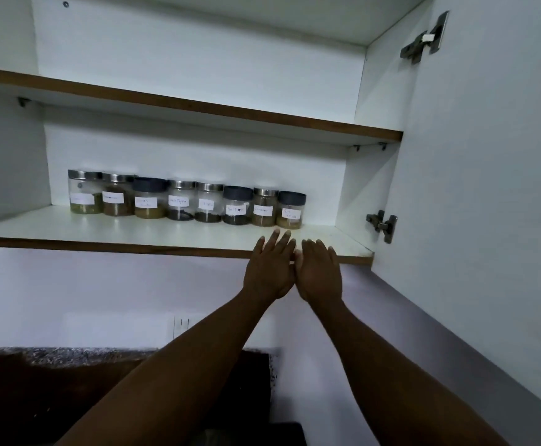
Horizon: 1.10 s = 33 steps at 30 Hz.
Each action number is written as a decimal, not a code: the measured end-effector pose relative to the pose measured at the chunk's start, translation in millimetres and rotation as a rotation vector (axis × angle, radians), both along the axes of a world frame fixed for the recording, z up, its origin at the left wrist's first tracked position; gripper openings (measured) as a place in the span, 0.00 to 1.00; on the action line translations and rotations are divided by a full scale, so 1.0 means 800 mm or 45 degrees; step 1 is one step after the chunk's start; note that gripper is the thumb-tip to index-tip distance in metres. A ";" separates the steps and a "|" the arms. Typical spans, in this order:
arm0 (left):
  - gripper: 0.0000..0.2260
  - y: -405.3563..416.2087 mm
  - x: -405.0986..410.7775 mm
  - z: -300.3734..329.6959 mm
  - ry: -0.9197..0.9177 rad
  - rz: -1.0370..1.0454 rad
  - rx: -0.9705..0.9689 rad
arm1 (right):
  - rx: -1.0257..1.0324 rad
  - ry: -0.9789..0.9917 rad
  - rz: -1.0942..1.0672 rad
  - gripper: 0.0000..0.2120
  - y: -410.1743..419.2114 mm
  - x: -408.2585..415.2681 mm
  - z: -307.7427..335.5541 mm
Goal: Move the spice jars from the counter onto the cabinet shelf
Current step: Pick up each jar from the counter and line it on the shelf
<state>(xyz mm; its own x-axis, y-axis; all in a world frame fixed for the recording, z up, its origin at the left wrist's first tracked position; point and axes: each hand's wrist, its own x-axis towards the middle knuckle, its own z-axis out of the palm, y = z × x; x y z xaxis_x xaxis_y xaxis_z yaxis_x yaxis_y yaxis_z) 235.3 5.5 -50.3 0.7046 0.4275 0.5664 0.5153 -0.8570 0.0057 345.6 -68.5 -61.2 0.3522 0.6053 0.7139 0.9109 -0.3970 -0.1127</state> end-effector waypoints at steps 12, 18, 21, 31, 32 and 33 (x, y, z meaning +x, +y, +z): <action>0.34 -0.085 -0.178 -0.298 0.170 0.016 -0.561 | -0.465 0.568 0.108 0.33 -0.098 -0.183 -0.267; 0.31 -0.149 -0.256 -0.445 0.364 0.096 -0.900 | -0.650 0.772 0.123 0.32 -0.157 -0.257 -0.424; 0.31 -0.182 -0.277 -0.490 0.445 0.130 -1.032 | -0.799 0.926 0.093 0.32 -0.184 -0.278 -0.483; 0.51 -0.262 -0.294 -0.559 0.684 0.132 -1.524 | -1.092 1.398 0.132 0.19 -0.251 -0.303 -0.563; 0.50 -0.266 -0.294 -0.562 0.674 0.157 -1.509 | -1.063 1.467 0.142 0.19 -0.253 -0.305 -0.559; 0.48 -0.266 -0.295 -0.559 0.630 0.174 -1.507 | -1.022 1.530 0.173 0.20 -0.254 -0.305 -0.551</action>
<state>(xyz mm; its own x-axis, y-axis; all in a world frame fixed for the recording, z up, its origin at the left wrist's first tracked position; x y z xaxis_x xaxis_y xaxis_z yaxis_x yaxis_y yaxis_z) -0.5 -207.6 -497.7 0.6405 0.5723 -0.5120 0.7633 -0.4016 0.5060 101.6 -272.0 -502.0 0.3907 0.7689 -0.5061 0.4634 -0.6393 -0.6136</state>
